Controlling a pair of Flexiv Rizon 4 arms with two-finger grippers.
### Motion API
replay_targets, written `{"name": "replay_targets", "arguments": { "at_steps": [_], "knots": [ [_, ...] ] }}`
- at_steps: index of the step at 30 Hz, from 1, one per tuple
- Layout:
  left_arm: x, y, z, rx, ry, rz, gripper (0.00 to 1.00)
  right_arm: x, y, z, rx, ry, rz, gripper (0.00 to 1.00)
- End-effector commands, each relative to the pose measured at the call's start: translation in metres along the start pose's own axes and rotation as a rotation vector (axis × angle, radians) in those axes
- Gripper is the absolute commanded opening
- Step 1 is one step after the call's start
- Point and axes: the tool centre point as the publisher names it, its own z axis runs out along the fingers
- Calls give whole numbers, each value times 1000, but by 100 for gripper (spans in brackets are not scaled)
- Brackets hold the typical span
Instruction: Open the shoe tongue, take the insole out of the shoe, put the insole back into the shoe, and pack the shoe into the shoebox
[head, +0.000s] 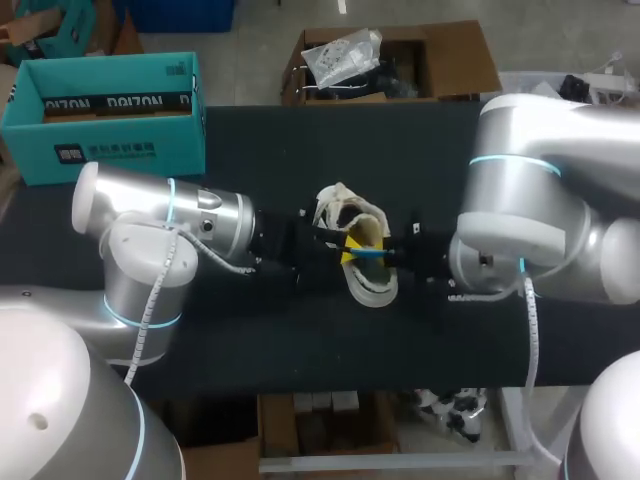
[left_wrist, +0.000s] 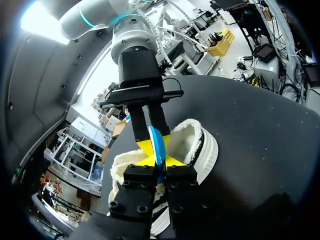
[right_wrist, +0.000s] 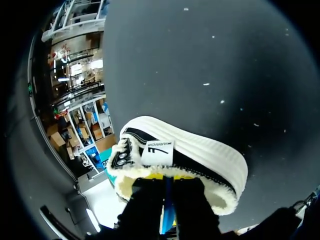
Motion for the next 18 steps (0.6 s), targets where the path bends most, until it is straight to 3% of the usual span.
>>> {"name": "replay_targets", "arguments": {
  "at_steps": [1,3,18],
  "knots": [
    [0,0,2,-3,-4,-1,0,-2,-7,-12,-15,22,1,21],
    [1,1,2,-2,-6,-2,0,-2,-11,-19,-28,27,-1,25],
    [2,2,4,3,-7,-5,0,-2,-19,-25,-27,43,-21,18]
  ]
}}
